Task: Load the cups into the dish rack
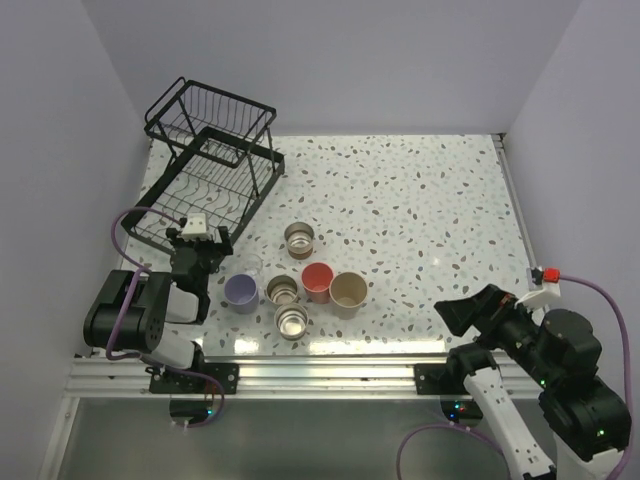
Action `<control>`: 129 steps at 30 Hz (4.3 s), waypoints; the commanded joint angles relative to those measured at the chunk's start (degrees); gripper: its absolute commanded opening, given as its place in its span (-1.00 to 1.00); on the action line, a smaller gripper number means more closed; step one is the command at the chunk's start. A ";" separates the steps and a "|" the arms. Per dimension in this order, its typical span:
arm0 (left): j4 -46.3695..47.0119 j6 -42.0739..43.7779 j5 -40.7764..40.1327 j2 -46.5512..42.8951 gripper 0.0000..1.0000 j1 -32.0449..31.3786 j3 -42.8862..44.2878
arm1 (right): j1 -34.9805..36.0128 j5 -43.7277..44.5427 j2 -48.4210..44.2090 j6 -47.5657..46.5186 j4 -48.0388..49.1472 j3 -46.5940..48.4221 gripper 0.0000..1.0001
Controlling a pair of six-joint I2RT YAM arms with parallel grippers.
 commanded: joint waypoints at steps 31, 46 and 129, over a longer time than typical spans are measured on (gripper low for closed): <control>4.46 1.54 -0.51 -0.06 1.00 0.35 0.87 | 14.12 -1.21 43.99 -10.07 9.38 1.38 0.69; -17.71 -2.24 -9.20 -5.85 1.00 0.44 9.54 | 21.55 -1.90 62.01 -9.97 20.10 5.26 0.50; -40.71 -67.63 60.50 -31.08 1.00 -11.95 44.82 | 23.31 -25.37 40.30 24.39 74.23 5.25 -1.00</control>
